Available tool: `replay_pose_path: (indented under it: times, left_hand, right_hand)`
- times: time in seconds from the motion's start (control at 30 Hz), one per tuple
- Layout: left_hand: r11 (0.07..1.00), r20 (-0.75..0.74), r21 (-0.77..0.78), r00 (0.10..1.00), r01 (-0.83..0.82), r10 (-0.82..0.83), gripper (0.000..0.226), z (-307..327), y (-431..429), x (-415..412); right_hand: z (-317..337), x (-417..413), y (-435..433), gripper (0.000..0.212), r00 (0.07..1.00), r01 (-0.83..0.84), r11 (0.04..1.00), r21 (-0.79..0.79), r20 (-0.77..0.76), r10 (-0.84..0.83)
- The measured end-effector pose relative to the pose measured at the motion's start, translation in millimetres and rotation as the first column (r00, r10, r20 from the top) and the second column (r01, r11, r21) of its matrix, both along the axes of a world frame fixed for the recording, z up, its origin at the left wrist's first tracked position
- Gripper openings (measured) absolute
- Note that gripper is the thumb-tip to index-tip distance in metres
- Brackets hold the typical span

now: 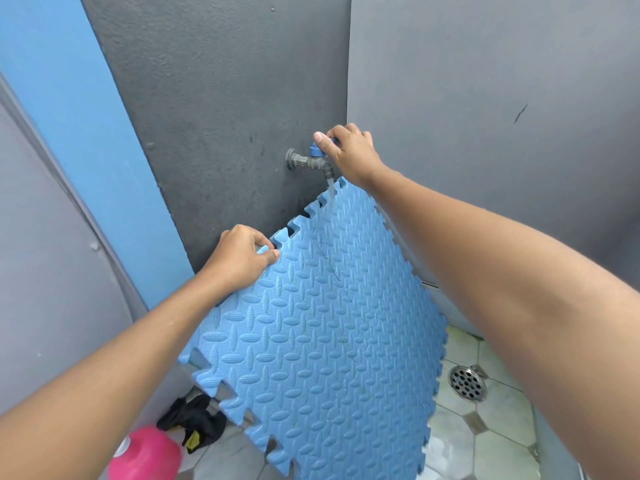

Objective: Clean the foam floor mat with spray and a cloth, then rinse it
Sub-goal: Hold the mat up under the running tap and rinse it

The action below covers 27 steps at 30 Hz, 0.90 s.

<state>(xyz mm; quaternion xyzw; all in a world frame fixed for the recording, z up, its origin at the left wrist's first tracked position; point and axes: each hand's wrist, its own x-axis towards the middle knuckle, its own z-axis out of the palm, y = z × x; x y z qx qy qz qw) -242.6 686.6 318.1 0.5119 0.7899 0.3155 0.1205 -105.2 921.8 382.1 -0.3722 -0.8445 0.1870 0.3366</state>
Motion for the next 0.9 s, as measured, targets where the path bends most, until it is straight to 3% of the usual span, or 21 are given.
replay_pose_path:
  times: [0.37,0.47,0.53,0.6,0.7,0.8,0.9]
  left_hand:
    - [1.000,-0.032,-0.003,0.999,0.016,-0.016,0.016,6.1,-1.4,4.4]
    - [1.000,-0.023,0.008,0.999,0.024,-0.024,0.016,3.8,-0.5,3.2]
    - [1.000,-0.001,0.003,1.000,0.029,-0.029,0.014,2.1,-0.8,1.2]
    - [1.000,0.016,0.006,1.000,0.017,-0.017,0.015,-0.1,-0.3,-0.4]
    - [1.000,0.053,0.008,0.998,-0.017,0.017,0.025,-0.5,-1.1,3.0]
    - [0.999,0.048,0.009,0.998,-0.036,0.036,0.027,-1.3,0.1,3.5]
    - [0.999,0.069,0.020,0.997,-0.037,0.036,0.027,-4.0,1.3,0.2]
  right_hand:
    - [-9.0,-4.0,-12.3,0.036,0.988,0.017,0.999,-0.028,-0.150,-0.021]
    - [-34.9,0.6,-23.3,0.049,0.919,-0.018,0.999,-0.051,-0.393,-0.003]
    - [-68.3,7.0,-33.5,0.060,0.806,0.087,0.973,-0.212,-0.559,-0.194]
    - [-110.0,7.4,-35.2,0.064,0.788,0.171,0.887,-0.430,-0.481,-0.385]
    - [-157.7,-13.8,-56.0,0.064,0.902,0.179,0.836,-0.518,-0.254,-0.350]
    - [-167.6,-45.7,-127.4,0.062,0.922,0.089,0.891,-0.445,-0.302,-0.243]
    - [-177.8,-37.0,-222.3,0.061,0.951,-0.081,0.988,-0.128,-0.308,0.038]
